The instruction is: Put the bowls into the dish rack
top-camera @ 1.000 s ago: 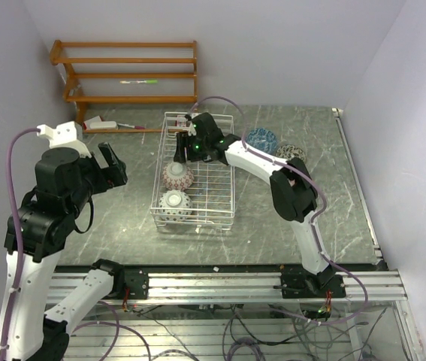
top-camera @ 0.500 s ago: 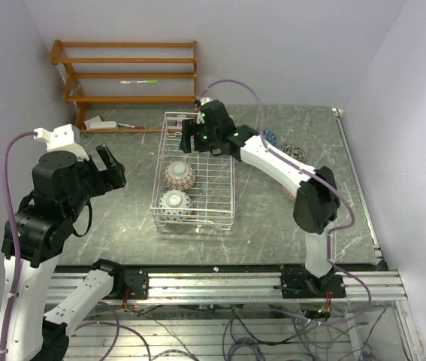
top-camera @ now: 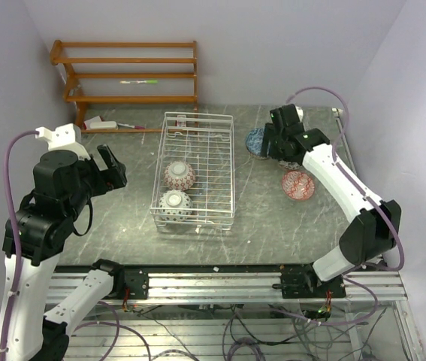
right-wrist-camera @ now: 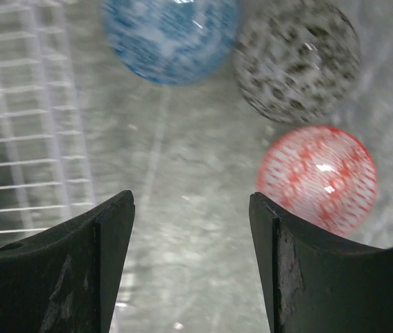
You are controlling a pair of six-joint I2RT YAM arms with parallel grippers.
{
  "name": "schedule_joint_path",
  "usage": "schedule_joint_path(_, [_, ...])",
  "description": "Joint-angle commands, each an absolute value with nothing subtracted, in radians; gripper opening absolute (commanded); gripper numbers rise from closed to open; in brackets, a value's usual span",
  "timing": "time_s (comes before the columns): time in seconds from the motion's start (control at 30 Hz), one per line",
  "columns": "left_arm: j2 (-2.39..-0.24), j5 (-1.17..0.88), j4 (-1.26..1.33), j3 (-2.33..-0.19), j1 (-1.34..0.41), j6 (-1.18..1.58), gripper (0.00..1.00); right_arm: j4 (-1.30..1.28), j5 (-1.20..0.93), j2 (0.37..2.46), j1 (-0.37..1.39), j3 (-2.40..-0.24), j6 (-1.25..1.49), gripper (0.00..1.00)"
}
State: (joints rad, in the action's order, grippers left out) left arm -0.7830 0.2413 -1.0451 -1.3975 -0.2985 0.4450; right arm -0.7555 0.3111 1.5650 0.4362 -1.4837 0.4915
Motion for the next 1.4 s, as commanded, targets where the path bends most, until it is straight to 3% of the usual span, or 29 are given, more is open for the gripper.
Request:
schedule_joint_path(0.0, [-0.788,0.210,-1.036,-1.406,-0.301,0.439,0.99,-0.872,0.367,1.515,0.386,-1.352,0.474,0.67])
schedule_joint_path(0.2, [-0.794,0.181,-1.024,-1.392,-0.302,0.437,0.99,-0.745,0.237,1.532,0.298,-1.179,0.439,0.66])
schedule_joint_path(0.6, [-0.781,0.197,-1.028,-1.371,-0.301,0.457,1.00,-0.643,0.280,1.678,0.264,-1.147,0.386,0.63])
schedule_joint_path(0.73, [-0.777,0.214,-1.035,-1.366,-0.302,0.464,1.00,-0.621,0.290,1.710,0.254,-1.142,0.384,0.46])
schedule_joint_path(0.93, [-0.774,0.224,-1.044,-1.366,-0.302,0.468,1.00,-0.600,0.271,1.745,0.244,-1.144,0.382,0.41])
schedule_joint_path(1.13, [-0.771,0.236,-1.052,-1.374,-0.302,0.462,1.00,-0.618,0.284,1.734,0.239,-1.153,0.391,0.19])
schedule_joint_path(1.23, [-0.769,0.231,-1.051,-1.374,-0.302,0.462,1.00,-0.648,0.298,1.709,0.240,-1.166,0.398,0.02])
schedule_joint_path(1.37, [-0.768,0.228,-1.049,-1.382,-0.301,0.457,1.00,-0.697,0.293,1.639,0.240,-1.211,0.410,0.00])
